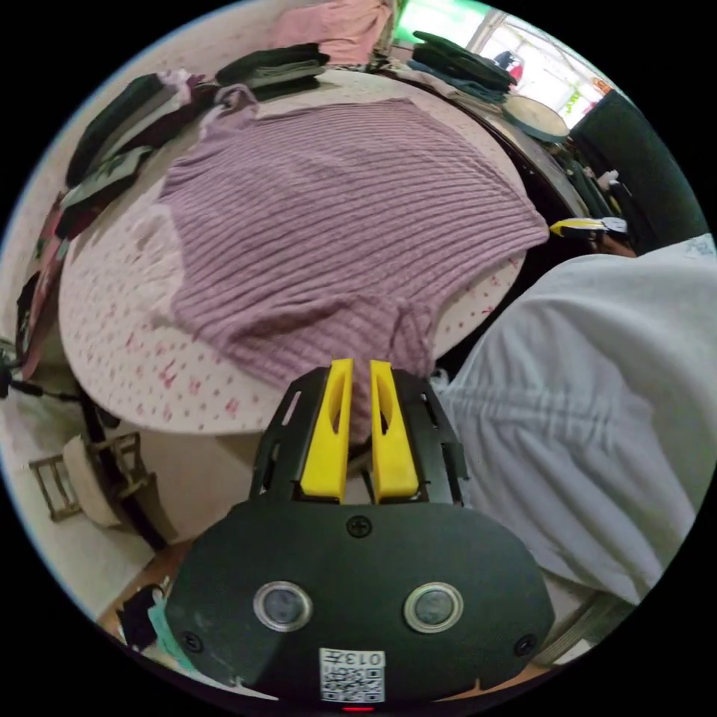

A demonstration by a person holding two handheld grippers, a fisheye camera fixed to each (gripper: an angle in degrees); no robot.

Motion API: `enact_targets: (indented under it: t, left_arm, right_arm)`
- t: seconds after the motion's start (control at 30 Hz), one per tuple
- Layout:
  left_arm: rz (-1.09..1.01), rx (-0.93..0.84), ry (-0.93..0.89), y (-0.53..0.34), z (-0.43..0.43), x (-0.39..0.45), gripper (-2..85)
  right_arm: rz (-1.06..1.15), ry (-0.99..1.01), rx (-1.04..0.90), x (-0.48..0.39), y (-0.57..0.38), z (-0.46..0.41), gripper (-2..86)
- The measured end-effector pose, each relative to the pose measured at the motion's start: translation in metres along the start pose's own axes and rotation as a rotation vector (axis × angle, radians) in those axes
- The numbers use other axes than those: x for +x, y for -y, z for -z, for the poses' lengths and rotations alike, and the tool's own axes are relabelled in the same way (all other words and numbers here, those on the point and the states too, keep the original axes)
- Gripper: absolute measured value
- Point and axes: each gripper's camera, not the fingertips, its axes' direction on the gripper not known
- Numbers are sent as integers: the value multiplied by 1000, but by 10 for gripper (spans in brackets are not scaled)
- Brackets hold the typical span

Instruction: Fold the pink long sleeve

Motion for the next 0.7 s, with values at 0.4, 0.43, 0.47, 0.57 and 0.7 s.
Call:
enact_targets:
  t: [0.4,0.43,0.47,0.57,0.7]
  left_arm:
    - [291,-67,-211,-89,-4,-53,142]
    - [274,-56,-202,-87,-4,-48,146]
    - [265,-47,-193,-84,-4,-46,152]
    - [252,-40,-205,-74,-8,-47,148]
    - [239,-42,-269,-72,-9,-52,54]
  right_arm:
    - [71,-70,132,-63,24,20,1]
    - [84,-65,128,-68,27,18,2]
    - [105,-60,117,-78,30,12,3]
    - [134,-40,92,-99,39,-3,5]
    - [162,-26,30,-124,52,-25,2]
